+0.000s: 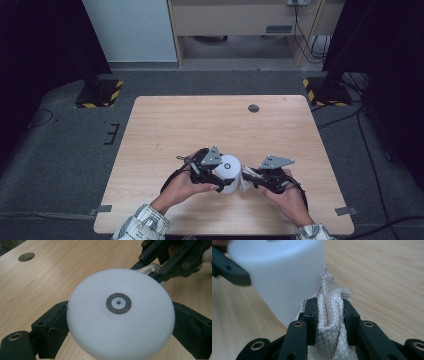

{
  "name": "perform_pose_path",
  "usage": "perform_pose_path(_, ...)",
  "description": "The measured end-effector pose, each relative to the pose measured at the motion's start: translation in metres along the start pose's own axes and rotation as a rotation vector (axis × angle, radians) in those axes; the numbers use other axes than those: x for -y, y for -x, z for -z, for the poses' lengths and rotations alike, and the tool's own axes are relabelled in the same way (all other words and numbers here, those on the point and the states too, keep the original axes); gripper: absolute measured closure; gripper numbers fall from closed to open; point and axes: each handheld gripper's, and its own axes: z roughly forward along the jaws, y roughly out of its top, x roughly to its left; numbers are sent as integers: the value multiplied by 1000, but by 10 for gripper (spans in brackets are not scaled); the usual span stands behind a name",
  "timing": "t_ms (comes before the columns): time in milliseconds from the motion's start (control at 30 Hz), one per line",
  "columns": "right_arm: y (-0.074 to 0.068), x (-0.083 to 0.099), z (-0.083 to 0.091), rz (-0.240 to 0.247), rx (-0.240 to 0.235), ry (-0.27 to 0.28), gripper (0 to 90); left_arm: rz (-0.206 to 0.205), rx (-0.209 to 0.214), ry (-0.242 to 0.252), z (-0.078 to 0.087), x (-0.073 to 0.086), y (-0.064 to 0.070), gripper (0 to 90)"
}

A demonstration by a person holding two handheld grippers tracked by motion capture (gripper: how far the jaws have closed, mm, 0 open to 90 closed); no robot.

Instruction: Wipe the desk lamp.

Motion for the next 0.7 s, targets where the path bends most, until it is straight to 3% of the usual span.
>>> perform_pose_path(67, 0, 4, -4, -4, 1, -20, 709, 0, 0, -1, 0, 0, 0, 82)
perform_pose_path(200, 0, 4, -1, -7, -1, -11, 709, 2, 1, 2, 0, 0, 0, 82)
perform_pose_path(433, -8, -9, 25, -30, -15, 125, 710, -2, -2, -5, 0, -1, 0, 81)
perform_pose_path(700, -10, -1, 11, -26, -19, 68, 710, -5, -3, -6, 0, -1, -1, 80)
